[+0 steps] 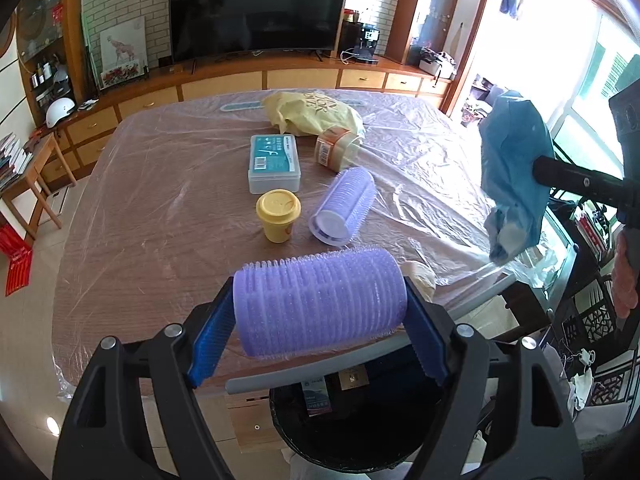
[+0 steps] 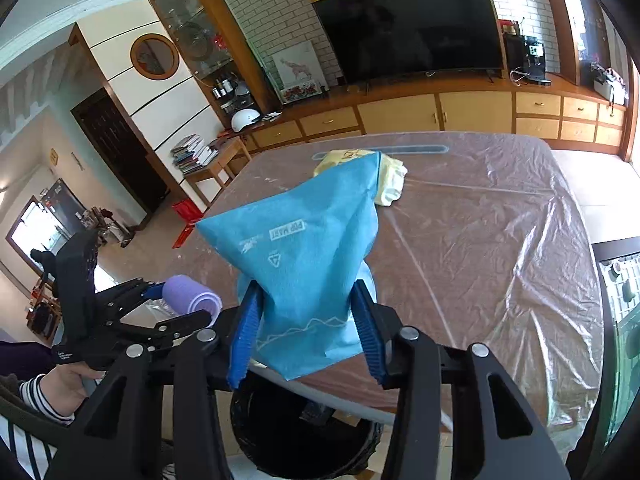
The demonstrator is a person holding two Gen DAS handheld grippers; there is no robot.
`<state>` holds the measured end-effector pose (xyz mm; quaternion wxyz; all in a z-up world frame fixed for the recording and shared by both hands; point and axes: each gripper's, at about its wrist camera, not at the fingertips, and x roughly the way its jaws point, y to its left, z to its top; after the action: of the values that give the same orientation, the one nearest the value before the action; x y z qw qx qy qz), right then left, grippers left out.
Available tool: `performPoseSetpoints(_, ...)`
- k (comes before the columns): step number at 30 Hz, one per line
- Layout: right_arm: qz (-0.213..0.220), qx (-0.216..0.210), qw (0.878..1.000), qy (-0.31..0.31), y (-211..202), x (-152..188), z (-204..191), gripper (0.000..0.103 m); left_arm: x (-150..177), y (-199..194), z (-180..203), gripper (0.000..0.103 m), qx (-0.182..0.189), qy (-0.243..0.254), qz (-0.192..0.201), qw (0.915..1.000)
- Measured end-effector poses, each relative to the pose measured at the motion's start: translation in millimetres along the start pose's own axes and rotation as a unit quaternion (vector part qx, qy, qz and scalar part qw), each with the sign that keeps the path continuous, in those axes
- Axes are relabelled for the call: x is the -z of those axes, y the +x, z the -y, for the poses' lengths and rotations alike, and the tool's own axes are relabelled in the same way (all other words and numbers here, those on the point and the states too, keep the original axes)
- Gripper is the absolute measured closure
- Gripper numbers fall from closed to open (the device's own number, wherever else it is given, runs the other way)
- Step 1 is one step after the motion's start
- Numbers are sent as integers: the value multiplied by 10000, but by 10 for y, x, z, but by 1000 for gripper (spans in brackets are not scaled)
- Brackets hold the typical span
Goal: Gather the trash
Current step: 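Carry the purple roller and blue bag over the black bin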
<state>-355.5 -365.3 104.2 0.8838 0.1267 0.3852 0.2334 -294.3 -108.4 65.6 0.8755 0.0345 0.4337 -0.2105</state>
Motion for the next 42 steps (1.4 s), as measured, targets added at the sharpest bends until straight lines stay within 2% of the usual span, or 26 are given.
performPoseSetpoints(13,-174,-651,9967,447,2,202,49,63,42,-86,117,24,67,121,47,9999)
performPoseSetpoints(19,-303,-779,9955,437,-30,326,-2,66,87,-173,180,24,160,271,46,9995)
performPoseSetpoints(23,-435,-834,9945,468,-8,419,-2,69,142,-179,239,24,262,323,-23,9991)
performPoseSetpoints(27,-667,-848,9933,414,200,477,-56,75,174,-81,329,24,374,412,-123,9984)
performPoseSetpoints(29,-728,-705,9945,279,267,497,-115,76,175,-66,362,24,285,434,-106,9986)
performPoseSetpoints(31,-792,-746,9936,303,310,505,-111,77,172,-63,347,24,325,401,-124,9986)
performPoseSetpoints(39,-800,-835,9933,12,285,494,-199,79,147,-114,366,24,210,586,-33,9981)
performPoseSetpoints(42,-796,-856,9931,-44,243,504,-240,79,144,-139,388,24,272,612,-8,9978)
